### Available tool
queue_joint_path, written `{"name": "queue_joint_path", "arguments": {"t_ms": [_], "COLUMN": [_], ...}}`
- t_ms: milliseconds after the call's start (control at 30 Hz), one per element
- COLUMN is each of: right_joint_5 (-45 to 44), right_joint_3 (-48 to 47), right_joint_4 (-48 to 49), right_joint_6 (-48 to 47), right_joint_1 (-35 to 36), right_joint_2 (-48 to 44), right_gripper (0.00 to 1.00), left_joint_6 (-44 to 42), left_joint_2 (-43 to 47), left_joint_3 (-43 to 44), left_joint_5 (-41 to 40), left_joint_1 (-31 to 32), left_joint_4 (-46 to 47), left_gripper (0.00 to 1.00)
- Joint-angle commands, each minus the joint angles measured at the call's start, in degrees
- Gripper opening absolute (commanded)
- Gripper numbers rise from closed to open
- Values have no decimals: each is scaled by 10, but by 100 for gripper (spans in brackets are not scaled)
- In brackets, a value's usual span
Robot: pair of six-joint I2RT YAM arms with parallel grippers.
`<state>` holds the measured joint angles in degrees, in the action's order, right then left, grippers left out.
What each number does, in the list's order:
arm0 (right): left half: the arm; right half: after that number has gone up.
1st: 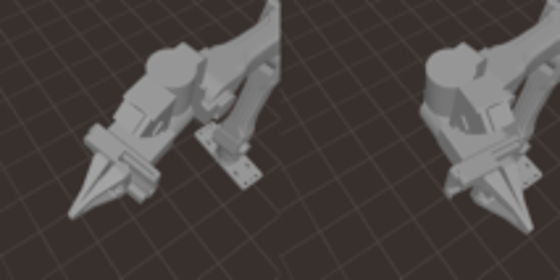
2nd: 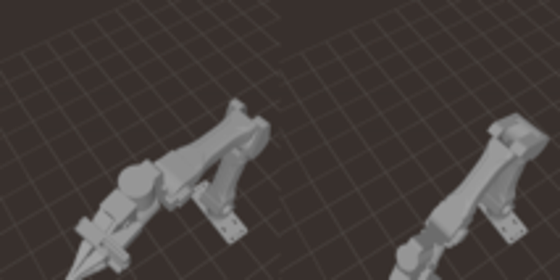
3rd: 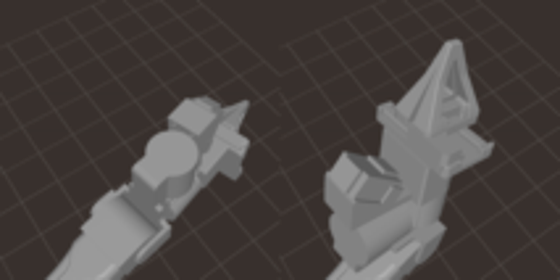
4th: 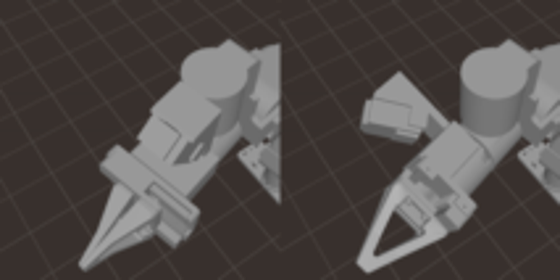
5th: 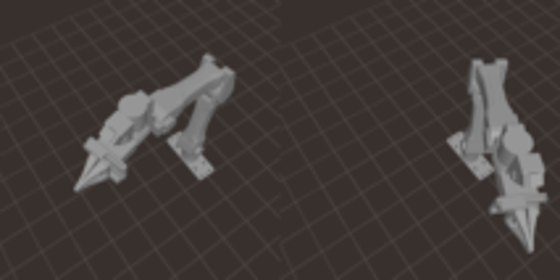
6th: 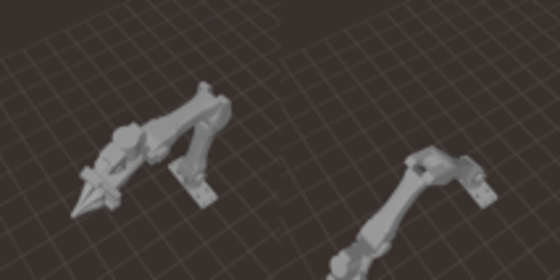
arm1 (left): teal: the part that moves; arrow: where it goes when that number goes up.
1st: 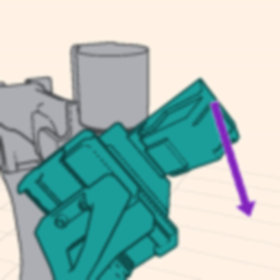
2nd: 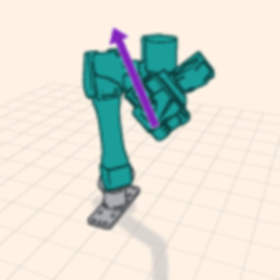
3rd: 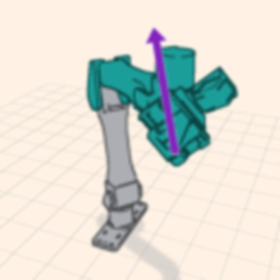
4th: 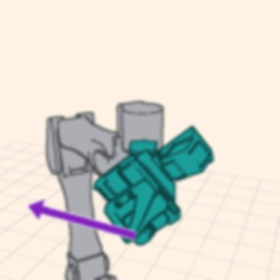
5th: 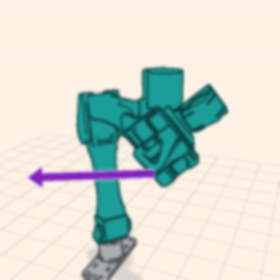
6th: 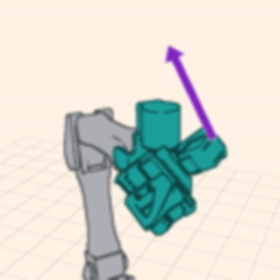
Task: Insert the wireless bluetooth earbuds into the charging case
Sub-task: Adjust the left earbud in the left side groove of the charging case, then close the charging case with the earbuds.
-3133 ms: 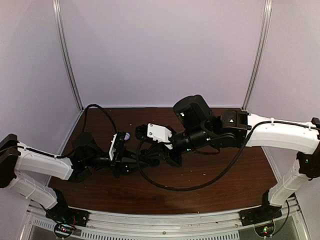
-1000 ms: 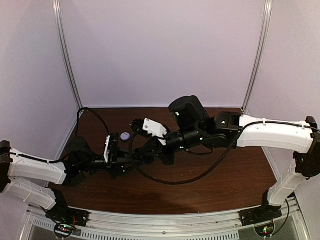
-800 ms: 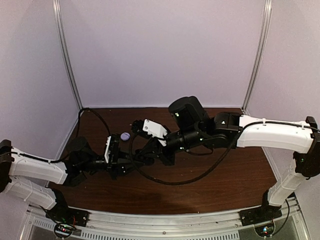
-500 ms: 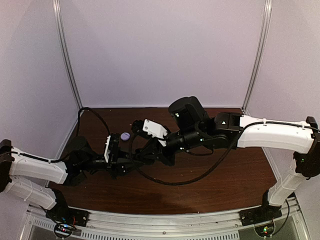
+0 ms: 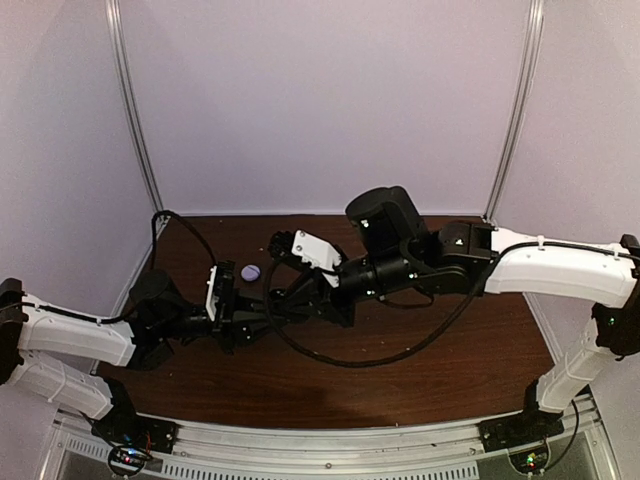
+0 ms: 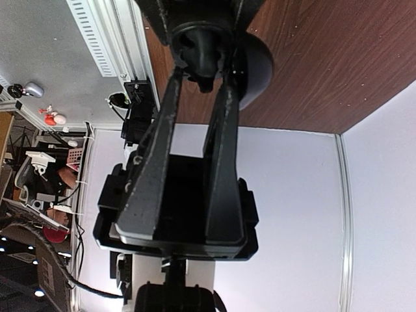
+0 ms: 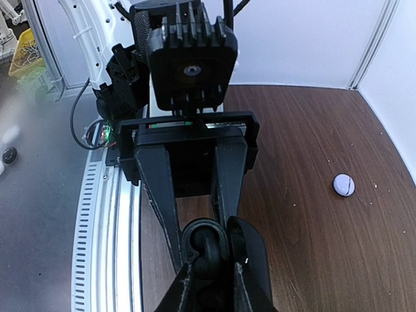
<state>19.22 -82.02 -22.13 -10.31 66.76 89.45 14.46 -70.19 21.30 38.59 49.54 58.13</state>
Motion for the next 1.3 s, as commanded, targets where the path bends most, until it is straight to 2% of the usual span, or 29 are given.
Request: {"name": "queue_joint_path", "arguments": {"t_ms": [0, 300, 400, 500, 567, 967, 1267], "right_joint_5": [-12, 28, 53, 93, 116, 238, 299], "right_joint_3": [9, 31, 52, 71, 82, 80, 72], "right_joint_4": [10, 64, 89, 101, 101, 93, 48], "right_joint_6": [1, 4, 24, 39, 40, 35, -8], "right_joint_1": [-4, -12, -35, -64, -74, -78, -66], "right_joint_2": [-30, -74, -88, -95, -93, -43, -41], "right_gripper": [24, 39, 59, 68, 71, 70, 53], "left_joint_6": [-3, 0, 5, 9, 11, 19, 40], "left_joint_2": [-4, -12, -13, -11, -9, -9, -10], "left_joint_3": [19, 22, 22, 22, 22, 28, 31], "left_joint_5": [9, 14, 19, 21, 21, 12, -26], "left_joint_1": [-1, -1, -1, -1, -1, -1, -1], "left_joint_4": [47, 49, 55, 58, 60, 55, 51], "left_gripper": [0, 0, 0, 0, 0, 0, 0]}}
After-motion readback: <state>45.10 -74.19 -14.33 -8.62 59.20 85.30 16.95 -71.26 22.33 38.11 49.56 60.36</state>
